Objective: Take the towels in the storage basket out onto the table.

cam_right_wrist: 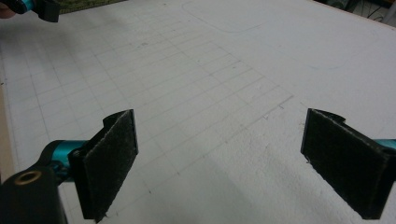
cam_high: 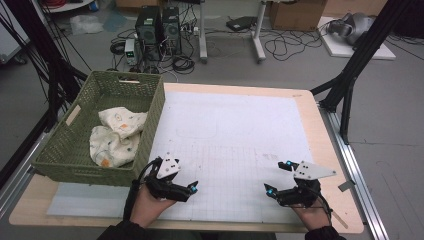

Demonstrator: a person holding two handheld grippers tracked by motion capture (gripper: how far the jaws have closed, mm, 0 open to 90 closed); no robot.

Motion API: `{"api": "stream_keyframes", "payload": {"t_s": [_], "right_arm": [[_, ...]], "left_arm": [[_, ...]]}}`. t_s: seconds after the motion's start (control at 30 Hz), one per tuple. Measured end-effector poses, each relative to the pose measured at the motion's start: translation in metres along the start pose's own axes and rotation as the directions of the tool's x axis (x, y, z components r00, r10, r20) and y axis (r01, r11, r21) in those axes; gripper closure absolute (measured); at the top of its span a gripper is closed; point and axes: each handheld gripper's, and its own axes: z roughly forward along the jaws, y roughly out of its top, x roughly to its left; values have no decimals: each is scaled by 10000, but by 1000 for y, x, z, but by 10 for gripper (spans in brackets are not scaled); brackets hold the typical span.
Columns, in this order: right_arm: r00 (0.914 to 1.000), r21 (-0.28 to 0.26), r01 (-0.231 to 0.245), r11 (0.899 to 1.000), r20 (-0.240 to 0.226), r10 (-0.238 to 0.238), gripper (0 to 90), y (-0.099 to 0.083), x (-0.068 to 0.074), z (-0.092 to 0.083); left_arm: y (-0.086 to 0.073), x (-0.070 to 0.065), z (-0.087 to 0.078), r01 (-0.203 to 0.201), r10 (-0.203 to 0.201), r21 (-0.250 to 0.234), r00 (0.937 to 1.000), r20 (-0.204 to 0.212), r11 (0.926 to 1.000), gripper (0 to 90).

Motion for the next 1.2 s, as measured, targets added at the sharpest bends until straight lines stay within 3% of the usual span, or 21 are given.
{"api": "stream_keyframes", "payload": {"t_s": [0.83, 1.2], "right_arm": [[10000, 40, -10, 10000, -58, 11, 102, -2, 0, 0], [10000, 56, -14, 10000, -91, 15, 102, -2, 0, 0]], "left_arm": [[7, 0, 0, 360, -351, -109, 9967, 733, 9993, 108], [11, 0, -3, 588, -570, -114, 9908, 1226, 9982, 127]]}}
